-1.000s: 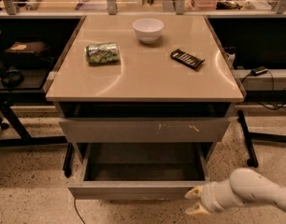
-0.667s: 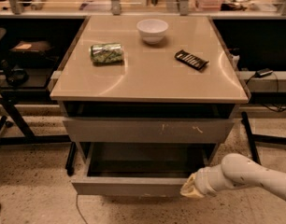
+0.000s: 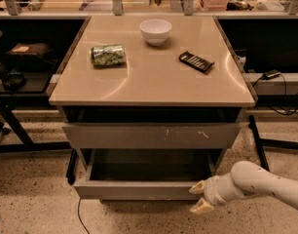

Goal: Close middle drawer

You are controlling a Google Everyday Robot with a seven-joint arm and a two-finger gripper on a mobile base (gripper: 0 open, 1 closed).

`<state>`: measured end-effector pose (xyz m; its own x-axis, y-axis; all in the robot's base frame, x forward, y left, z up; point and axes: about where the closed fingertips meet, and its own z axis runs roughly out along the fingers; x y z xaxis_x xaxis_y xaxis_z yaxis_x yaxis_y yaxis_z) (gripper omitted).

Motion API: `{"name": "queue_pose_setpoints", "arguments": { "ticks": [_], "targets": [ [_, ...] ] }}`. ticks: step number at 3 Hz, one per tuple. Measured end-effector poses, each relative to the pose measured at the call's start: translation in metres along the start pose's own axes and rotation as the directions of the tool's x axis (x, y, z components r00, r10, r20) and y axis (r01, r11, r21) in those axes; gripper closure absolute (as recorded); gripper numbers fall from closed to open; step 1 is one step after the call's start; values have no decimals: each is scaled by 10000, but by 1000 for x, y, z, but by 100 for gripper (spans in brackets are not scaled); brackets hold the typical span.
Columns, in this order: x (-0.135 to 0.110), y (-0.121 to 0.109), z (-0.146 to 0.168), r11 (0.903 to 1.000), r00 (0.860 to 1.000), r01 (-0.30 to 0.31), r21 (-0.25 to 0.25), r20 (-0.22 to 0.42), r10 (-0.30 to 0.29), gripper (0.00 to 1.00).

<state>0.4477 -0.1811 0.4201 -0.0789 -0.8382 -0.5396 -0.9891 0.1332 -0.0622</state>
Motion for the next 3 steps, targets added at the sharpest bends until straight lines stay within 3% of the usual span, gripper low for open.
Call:
{"name": "queue_pose_setpoints", "arguments": {
  "ticks": [1,2,3],
  "targets": [
    [0,0,0,10000,10000,0,-1,0,0,0],
    [-3,-14,6,9998,9998,151,127,-96,-149,0],
    [-11,-51,23,9983,9989,468,344,-89,-465,0]
  ]
}}
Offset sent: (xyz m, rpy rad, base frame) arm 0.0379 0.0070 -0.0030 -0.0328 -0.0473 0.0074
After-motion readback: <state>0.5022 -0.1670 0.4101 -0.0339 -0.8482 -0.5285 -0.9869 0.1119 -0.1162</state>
